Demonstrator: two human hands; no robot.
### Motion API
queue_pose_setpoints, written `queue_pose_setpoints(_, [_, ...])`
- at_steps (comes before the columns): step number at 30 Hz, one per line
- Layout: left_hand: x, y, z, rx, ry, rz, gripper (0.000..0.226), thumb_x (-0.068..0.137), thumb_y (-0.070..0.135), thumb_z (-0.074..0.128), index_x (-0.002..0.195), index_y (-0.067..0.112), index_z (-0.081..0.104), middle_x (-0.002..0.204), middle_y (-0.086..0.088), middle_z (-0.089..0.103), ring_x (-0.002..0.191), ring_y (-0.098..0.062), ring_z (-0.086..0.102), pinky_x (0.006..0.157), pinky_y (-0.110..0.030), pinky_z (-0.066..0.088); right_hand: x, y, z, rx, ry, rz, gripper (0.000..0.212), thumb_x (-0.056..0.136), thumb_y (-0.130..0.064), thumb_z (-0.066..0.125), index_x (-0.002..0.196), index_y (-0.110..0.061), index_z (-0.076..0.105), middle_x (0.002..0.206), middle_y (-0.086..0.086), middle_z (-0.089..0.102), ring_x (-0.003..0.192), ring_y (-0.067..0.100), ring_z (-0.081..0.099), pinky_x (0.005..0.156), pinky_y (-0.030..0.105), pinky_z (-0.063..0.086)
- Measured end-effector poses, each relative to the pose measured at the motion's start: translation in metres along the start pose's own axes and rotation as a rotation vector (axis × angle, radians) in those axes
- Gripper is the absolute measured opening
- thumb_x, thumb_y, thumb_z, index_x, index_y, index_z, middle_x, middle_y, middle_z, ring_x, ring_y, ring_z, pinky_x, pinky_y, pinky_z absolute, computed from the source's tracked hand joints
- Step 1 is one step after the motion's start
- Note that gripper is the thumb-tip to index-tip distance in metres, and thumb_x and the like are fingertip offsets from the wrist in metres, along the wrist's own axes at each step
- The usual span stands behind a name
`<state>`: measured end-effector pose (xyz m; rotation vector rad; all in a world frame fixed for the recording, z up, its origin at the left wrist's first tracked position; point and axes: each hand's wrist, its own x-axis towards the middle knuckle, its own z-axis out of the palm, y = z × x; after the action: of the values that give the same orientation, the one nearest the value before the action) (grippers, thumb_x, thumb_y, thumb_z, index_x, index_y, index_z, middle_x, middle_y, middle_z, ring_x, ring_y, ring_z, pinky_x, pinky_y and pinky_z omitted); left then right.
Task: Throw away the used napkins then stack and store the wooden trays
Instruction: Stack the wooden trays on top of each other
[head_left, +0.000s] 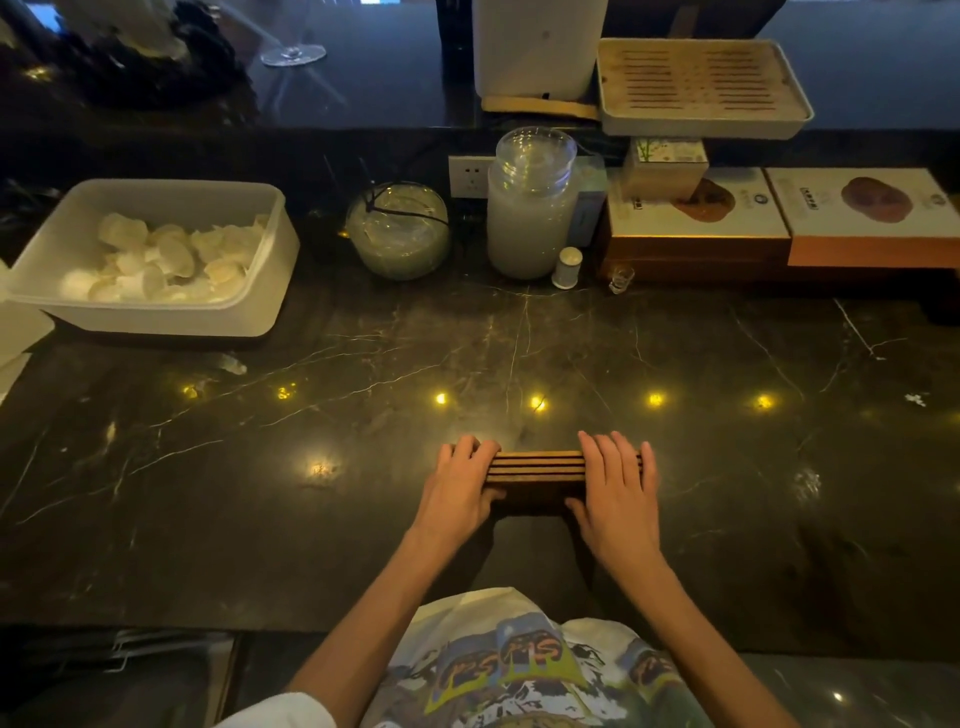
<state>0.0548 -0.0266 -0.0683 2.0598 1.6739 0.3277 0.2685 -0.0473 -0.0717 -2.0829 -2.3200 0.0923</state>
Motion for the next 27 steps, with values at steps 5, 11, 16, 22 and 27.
queue_pose_setpoints(5, [0.001, 0.004, 0.005, 0.05, 0.05, 0.014, 0.042, 0.082, 0.023, 0.069, 0.12, 0.022, 0.052, 0.124, 0.003, 0.051, 0.115, -0.015, 0.041, 0.095, -0.028, 0.044, 0.005, 0.002, 0.003, 0.002, 0.069, 0.005, 0.062, 0.066, -0.03, 0.084, 0.12, -0.014, 0.056, 0.117, 0.007, 0.06, 0.115, 0.027, 0.054, 0.111, 0.051, 0.03])
queue_pose_setpoints(11, [-0.006, -0.004, 0.008, 0.064, 0.08, 0.116, 0.04, 0.081, 0.02, 0.066, 0.119, 0.02, 0.052, 0.117, 0.002, 0.055, 0.104, -0.014, 0.043, 0.088, -0.03, 0.048, 0.048, -0.026, -0.018, 0.037, -0.299, -0.208, 0.054, 0.074, -0.049, 0.074, 0.115, -0.022, 0.05, 0.113, -0.002, 0.062, 0.107, 0.02, 0.061, 0.093, 0.036, 0.047])
queue_pose_setpoints(16, [0.001, -0.02, 0.004, -0.018, 0.053, 0.186, 0.045, 0.081, 0.031, 0.07, 0.12, 0.026, 0.05, 0.114, 0.007, 0.053, 0.101, -0.006, 0.041, 0.084, -0.025, 0.047, 0.05, -0.022, -0.014, 0.101, -0.197, -0.322, 0.047, 0.078, -0.049, 0.072, 0.114, -0.027, 0.051, 0.109, -0.006, 0.065, 0.099, 0.015, 0.064, 0.084, 0.031, 0.052])
queue_pose_setpoints(22, [-0.005, -0.032, 0.005, -0.152, 0.051, 0.226, 0.042, 0.084, 0.04, 0.067, 0.121, 0.027, 0.053, 0.11, 0.009, 0.053, 0.098, -0.001, 0.043, 0.081, -0.018, 0.042, 0.029, 0.045, -0.007, 0.164, -0.114, -0.286, 0.048, 0.073, -0.06, 0.069, 0.114, -0.037, 0.057, 0.106, -0.016, 0.064, 0.097, 0.005, 0.061, 0.08, 0.024, 0.049])
queue_pose_setpoints(27, [-0.012, -0.04, 0.013, -0.599, 0.035, -0.009, 0.049, 0.071, 0.037, 0.081, 0.11, 0.033, 0.052, 0.109, 0.011, 0.061, 0.105, -0.009, 0.06, 0.087, -0.026, 0.052, 0.021, 0.08, -0.006, 0.595, -0.284, -0.147, 0.06, 0.071, -0.042, 0.079, 0.123, -0.049, 0.051, 0.115, -0.026, 0.057, 0.107, -0.007, 0.054, 0.092, 0.019, 0.046])
